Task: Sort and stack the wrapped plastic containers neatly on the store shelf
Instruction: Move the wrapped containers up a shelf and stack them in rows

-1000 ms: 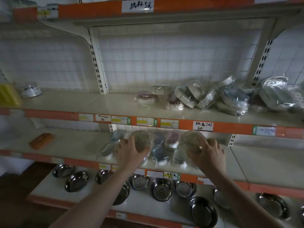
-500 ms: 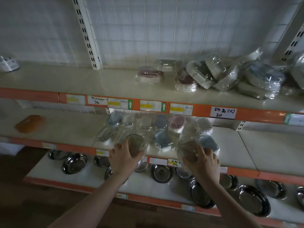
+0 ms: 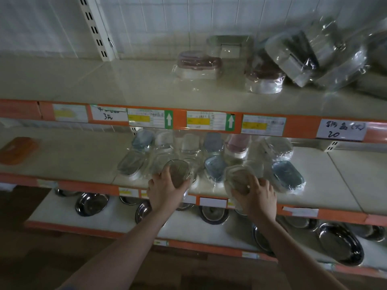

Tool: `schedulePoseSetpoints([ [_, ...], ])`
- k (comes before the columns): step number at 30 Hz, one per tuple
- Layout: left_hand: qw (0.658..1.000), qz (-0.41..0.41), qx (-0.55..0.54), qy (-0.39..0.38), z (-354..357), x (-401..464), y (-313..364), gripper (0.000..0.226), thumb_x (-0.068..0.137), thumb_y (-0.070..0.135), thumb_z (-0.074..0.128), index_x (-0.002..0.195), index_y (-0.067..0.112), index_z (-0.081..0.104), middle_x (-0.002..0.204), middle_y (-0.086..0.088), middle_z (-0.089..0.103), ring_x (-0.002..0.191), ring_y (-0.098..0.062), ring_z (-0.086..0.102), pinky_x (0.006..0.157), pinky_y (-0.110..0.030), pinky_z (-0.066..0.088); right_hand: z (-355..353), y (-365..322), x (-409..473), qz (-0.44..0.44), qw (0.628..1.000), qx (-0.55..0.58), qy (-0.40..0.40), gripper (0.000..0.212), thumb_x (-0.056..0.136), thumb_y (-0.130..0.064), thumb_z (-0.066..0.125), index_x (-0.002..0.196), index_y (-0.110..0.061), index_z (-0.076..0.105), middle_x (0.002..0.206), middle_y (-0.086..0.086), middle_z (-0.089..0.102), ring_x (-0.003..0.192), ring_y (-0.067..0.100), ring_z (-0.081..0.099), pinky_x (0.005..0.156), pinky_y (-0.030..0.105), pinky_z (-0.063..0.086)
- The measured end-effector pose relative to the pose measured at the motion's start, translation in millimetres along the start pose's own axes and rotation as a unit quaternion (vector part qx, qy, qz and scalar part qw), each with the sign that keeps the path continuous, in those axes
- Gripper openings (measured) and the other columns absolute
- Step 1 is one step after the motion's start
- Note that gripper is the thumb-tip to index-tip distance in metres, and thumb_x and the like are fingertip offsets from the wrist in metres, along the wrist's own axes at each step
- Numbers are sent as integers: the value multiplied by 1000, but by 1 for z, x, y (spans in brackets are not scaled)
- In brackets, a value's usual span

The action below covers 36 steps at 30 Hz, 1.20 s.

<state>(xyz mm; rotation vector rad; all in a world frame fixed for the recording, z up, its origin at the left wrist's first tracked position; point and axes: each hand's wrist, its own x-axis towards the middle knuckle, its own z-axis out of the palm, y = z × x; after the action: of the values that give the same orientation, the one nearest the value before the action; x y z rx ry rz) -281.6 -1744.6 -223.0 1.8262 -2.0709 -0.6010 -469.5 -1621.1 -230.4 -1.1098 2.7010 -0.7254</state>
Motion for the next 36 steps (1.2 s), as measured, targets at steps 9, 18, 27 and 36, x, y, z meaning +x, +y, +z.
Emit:
schedulePoseSetpoints([
  [9,999,-2,35,18,60,62,-2,84,75,69,58,141,23,34,140,-10,41,126,-30,38,100,-41,32,61,0,61,1,1000,27,7,60,70,-55,71,116,-19,60,105,18,55,99,39,52,86,43,42],
  [18,997,26,44,54,99,89,-4,81,77,65,60,140,20,38,134,-14,45,121,-33,43,98,-42,36,97,3,104,-41,999,-2,-7,64,75,-52,65,128,-20,51,113,15,53,103,35,50,90,41,39],
  [27,995,35,88,-10,101,101,8,90,80,68,53,149,21,18,150,-17,24,136,-34,25,110,-44,24,104,2,117,-75,996,-44,-23,76,79,-68,50,139,-24,36,132,13,42,121,32,40,102,41,31],
  [36,995,59,77,-7,67,41,-3,86,84,66,49,148,14,23,153,-20,19,140,-34,20,113,-42,22,57,18,60,-55,998,-26,-18,59,91,-42,52,143,-23,32,137,14,39,127,30,37,104,37,27],
])
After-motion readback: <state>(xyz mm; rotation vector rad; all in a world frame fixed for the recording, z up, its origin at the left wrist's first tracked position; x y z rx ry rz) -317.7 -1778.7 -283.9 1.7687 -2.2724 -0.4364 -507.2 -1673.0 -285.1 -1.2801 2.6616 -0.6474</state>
